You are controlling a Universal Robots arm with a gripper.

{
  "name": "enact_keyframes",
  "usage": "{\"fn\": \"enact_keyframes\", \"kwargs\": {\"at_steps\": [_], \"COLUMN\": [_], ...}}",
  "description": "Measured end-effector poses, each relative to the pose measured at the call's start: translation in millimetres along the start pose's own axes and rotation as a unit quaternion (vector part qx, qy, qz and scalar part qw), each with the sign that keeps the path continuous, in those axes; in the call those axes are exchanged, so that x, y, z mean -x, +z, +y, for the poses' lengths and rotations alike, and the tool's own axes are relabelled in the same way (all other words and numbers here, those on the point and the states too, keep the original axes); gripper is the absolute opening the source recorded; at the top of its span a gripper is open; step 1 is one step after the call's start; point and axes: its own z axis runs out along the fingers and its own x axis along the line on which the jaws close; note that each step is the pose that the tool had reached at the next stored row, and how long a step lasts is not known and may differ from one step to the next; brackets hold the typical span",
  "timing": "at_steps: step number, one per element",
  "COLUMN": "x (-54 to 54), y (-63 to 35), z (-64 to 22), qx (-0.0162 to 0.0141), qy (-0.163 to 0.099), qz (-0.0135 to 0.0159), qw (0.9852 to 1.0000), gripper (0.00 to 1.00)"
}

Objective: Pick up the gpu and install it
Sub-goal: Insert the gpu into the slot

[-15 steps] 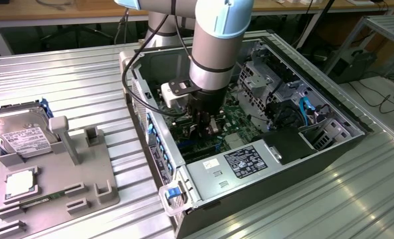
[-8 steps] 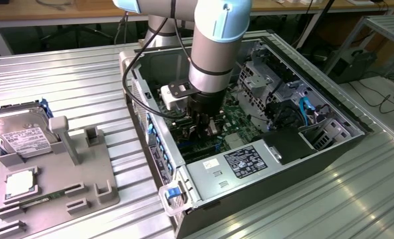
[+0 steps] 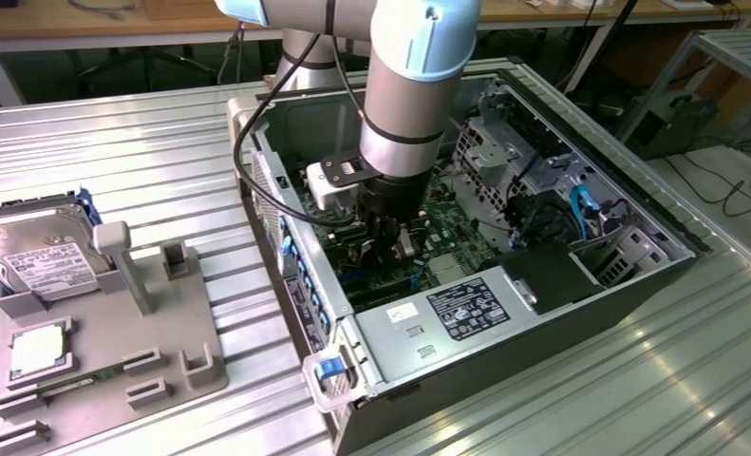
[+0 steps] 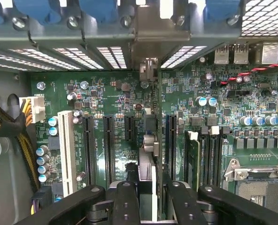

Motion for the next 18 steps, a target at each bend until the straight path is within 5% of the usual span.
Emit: {"fn": "enact_keyframes", "kwargs": {"at_steps": [11, 14, 18], "x": [-0.1, 0.1, 0.3], "y": [5.7, 5.4, -12.2], "z": [1.8, 1.8, 0.9], "qx": [0.0, -0.0009, -0.0013], "qy": [0.0, 0.0, 0.0], "qz": [-0.0002, -0.0056, -0.0069], "qw": [1.0, 1.0, 1.0], "gripper": [0.28, 0.29, 0.35]}}
